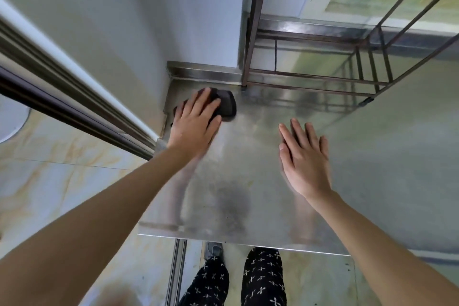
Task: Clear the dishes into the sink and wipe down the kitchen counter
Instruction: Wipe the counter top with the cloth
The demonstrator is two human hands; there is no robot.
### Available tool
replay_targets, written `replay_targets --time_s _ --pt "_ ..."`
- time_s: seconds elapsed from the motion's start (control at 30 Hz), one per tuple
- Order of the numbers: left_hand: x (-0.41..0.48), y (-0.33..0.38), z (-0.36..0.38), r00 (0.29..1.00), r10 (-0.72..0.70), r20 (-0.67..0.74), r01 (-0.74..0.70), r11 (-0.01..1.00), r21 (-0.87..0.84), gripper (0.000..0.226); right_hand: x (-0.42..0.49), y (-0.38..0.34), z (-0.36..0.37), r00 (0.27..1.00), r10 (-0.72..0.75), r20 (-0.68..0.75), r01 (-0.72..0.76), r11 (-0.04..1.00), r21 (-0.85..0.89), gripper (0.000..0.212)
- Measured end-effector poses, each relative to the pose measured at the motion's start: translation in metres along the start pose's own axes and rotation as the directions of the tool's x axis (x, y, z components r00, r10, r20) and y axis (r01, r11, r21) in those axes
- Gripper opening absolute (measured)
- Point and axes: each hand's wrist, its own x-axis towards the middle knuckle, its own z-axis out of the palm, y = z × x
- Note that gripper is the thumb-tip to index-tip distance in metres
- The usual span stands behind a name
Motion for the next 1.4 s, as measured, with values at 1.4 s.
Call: replay_targets --time_s 1.4 --pt "-0.162 0.046 0.028 0.996 -0.071 -0.046 0.074 0.995 0.073 0.049 -0.113 0.081 -0.007 0.941 0.335 -0.048 -0.317 0.921 0.225 0.058"
